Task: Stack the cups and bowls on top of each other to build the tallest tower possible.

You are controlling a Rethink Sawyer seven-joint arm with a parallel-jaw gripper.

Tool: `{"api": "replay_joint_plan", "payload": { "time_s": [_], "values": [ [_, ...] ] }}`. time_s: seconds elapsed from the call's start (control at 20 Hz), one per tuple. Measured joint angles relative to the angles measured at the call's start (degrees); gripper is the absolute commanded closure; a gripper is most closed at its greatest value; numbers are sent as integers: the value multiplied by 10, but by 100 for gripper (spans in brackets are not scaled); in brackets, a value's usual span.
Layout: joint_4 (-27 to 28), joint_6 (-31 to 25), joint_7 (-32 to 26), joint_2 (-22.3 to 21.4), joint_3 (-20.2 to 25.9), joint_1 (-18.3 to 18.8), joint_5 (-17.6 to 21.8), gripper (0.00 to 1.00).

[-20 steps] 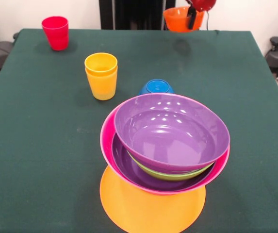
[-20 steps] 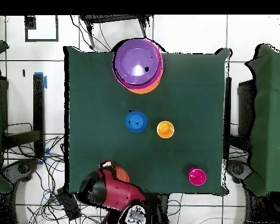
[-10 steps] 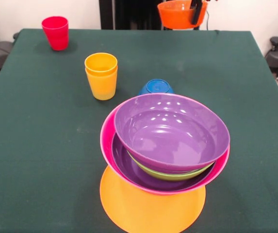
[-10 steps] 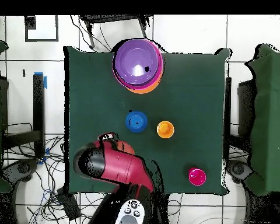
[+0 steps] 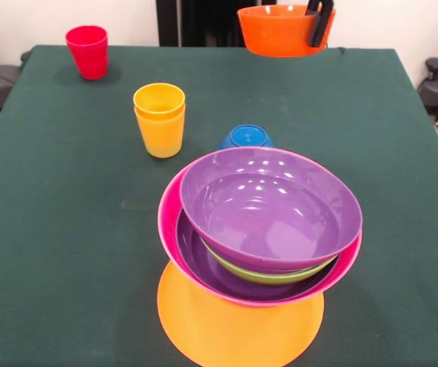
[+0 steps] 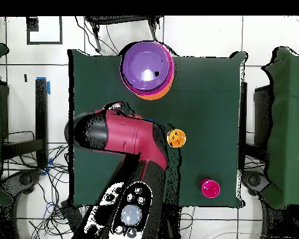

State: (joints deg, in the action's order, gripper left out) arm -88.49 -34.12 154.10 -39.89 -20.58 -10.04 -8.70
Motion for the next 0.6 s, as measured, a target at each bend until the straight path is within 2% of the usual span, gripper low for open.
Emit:
{"api": "replay_joint_plan", "payload": {
  "time_s": [0.1,0.15,0.3,0.4,0.6],
  "values": [
    [36,-23,0,8,0,3,7,100],
    [76,-48,0,17,-1,7,12,100],
    [119,-72,0,28,-1,12,17,100],
    [172,-96,0,44,0,23,19,100],
    [238,-110,0,70,4,42,19,100]
  ]
}}
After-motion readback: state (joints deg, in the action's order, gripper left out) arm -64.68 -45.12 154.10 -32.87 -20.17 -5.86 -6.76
